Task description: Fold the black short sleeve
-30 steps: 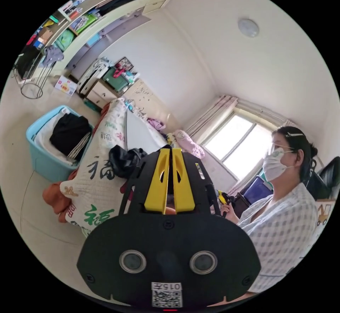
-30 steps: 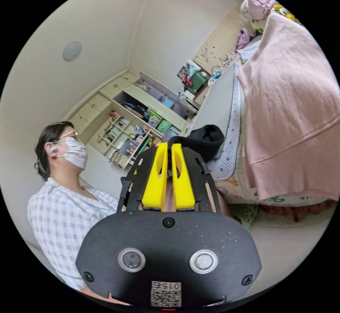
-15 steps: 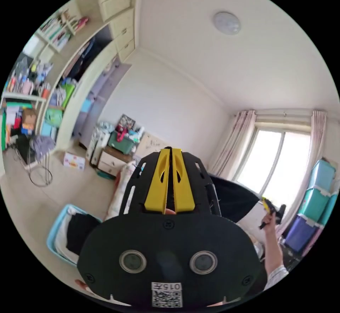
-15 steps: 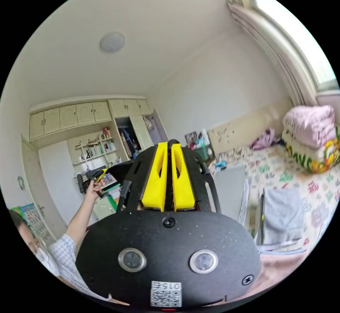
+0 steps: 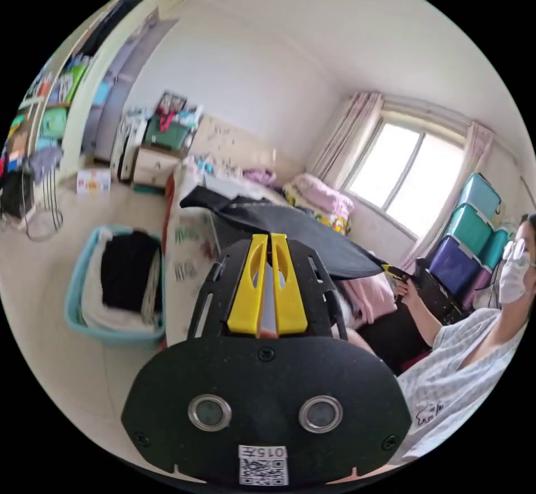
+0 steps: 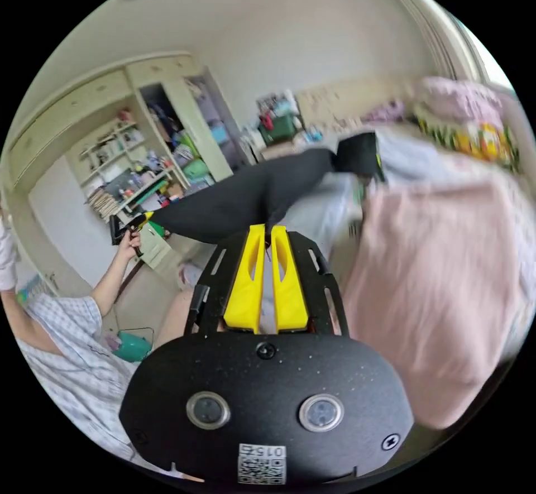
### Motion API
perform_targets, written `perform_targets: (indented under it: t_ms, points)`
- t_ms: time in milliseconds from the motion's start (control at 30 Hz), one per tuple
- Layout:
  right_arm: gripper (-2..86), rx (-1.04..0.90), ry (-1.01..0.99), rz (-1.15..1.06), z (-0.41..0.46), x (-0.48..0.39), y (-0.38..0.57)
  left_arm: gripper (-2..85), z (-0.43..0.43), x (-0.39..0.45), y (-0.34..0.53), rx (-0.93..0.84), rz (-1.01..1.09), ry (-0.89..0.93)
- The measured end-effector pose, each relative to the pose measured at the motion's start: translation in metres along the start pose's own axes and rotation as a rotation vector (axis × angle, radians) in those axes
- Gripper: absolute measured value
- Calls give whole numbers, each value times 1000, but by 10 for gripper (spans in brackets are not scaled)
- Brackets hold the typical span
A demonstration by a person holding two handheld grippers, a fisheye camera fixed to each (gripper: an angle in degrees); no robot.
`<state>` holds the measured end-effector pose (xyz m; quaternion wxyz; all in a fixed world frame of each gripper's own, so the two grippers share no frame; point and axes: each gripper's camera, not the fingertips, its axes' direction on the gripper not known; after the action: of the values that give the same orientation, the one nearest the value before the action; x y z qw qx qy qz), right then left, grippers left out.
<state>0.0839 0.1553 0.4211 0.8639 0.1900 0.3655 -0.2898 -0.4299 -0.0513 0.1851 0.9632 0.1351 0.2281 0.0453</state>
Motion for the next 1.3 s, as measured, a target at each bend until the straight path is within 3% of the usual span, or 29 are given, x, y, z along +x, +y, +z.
perform_targets:
  t_ms: [133, 233, 867, 1067, 1167, 1300]
  points:
    - [3, -146, -75, 273, 67, 66, 74, -6, 61, -42, 102, -187, -158, -87]
    - [4, -127, -32, 245, 75, 61, 89, -5, 58, -54, 135, -106, -247, -54]
    - [11, -139, 148, 182, 85, 30, 85, 16, 71, -21, 111, -192, -138, -281]
    - [6, -39, 206, -109, 101, -15, -16, 58, 95, -68, 10, -181, -101, -421]
    - [5, -58, 94, -247, 189, -42, -123, 92, 177, -124, -63, -188, -137, -389]
    - [4, -186, -24, -389, 385, -93, -300, 114, 290, -239, -143, -74, -411, -187]
